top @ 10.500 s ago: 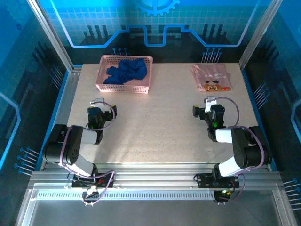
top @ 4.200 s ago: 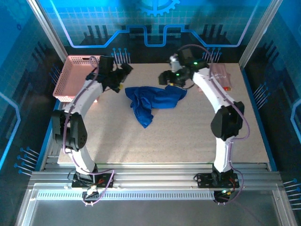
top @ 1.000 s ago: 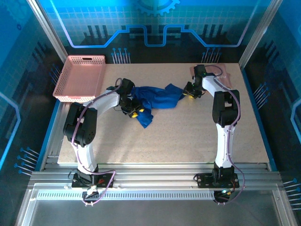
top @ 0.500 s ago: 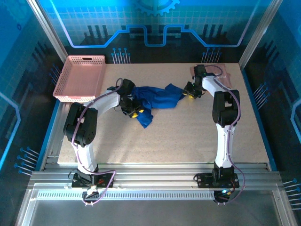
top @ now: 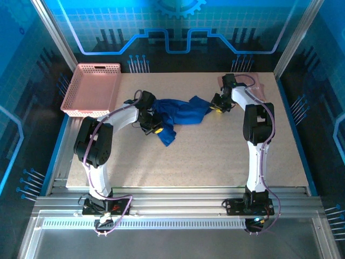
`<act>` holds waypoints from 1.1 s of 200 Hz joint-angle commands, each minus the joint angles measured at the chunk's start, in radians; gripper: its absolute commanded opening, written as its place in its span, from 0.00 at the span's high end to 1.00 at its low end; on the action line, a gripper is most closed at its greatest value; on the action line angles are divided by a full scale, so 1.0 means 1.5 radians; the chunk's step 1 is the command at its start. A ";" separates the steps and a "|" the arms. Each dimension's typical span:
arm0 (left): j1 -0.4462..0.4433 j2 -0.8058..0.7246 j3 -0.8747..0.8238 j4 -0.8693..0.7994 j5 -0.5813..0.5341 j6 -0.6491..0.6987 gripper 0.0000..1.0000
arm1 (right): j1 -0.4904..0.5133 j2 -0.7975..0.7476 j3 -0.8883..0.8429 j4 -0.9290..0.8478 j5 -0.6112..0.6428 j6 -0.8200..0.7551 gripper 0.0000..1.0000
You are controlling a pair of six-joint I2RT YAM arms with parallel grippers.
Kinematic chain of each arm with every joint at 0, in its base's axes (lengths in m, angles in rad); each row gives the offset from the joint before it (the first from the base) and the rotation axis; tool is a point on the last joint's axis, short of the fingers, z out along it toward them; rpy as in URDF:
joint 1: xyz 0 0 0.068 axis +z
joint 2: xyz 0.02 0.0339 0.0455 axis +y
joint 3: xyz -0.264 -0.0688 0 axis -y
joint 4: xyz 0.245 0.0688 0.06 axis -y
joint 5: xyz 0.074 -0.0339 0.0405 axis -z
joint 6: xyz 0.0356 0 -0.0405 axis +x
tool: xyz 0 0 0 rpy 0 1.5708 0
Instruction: Fold and stack the t-shirts
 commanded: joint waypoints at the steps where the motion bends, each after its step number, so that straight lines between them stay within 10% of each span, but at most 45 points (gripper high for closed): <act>1: -0.006 -0.007 -0.002 -0.004 0.013 0.012 1.00 | -0.002 0.035 0.021 0.012 -0.019 0.019 0.65; 82: -0.005 -0.053 0.011 -0.009 0.041 0.031 1.00 | -0.001 0.081 0.096 -0.006 -0.034 0.046 0.72; 135: -0.003 -0.072 0.029 -0.021 0.059 0.043 1.00 | 0.000 0.076 0.098 -0.003 -0.019 0.045 1.00; 220: 0.071 -0.196 0.139 0.028 0.027 0.028 1.00 | -0.034 -0.192 -0.054 0.069 -0.017 0.037 1.00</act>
